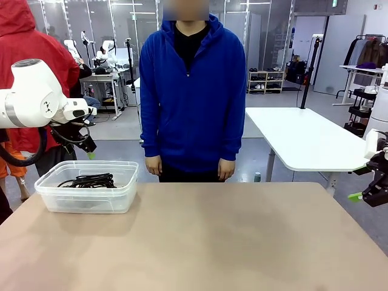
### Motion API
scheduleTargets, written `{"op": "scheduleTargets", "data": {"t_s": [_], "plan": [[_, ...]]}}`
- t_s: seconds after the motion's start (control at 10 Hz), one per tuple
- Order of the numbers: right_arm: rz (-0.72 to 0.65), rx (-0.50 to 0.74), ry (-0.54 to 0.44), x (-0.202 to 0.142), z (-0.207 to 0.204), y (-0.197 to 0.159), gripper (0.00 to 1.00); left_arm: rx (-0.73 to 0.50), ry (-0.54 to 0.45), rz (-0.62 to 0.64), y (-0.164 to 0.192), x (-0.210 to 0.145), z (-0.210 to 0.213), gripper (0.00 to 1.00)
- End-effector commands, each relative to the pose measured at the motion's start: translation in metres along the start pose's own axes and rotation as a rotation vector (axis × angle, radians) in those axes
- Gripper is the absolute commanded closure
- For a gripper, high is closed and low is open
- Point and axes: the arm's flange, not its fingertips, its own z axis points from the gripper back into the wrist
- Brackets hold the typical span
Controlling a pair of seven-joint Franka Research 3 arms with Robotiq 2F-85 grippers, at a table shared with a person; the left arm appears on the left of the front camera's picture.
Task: Organize and store the cables.
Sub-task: Place the USB Extension Cable into the Organizing box.
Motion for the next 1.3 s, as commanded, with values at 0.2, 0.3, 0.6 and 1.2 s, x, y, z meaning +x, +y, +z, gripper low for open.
{"op": "scheduleTargets", "data": {"t_s": [0.2, 0.3, 0.6, 1.2], "plan": [[-0.024, 0.008, 0.006, 0.0024, 0.0005, -0.0012, 0.0, 0.017, 0.0, 0.007, 0.003, 0.0042, -0.0004, 0.01], [-0.024, 0.008, 0.006, 0.0024, 0.0005, -0.0012, 0.0, 0.017, 0.0, 0.007, 0.003, 0.0042, -0.0004, 0.01], [-0.024, 0.008, 0.006, 0.0024, 0.0005, -0.0012, 0.0, 0.017, 0.0, 0.007, 0.003, 0.0042, -0.0004, 0.01], [-0.024, 0.008, 0.006, 0.0024, 0.0005, -0.0012, 0.0, 0.017, 0.0, 0.007, 0.003, 0.0042, -0.0004, 0.01]]}}
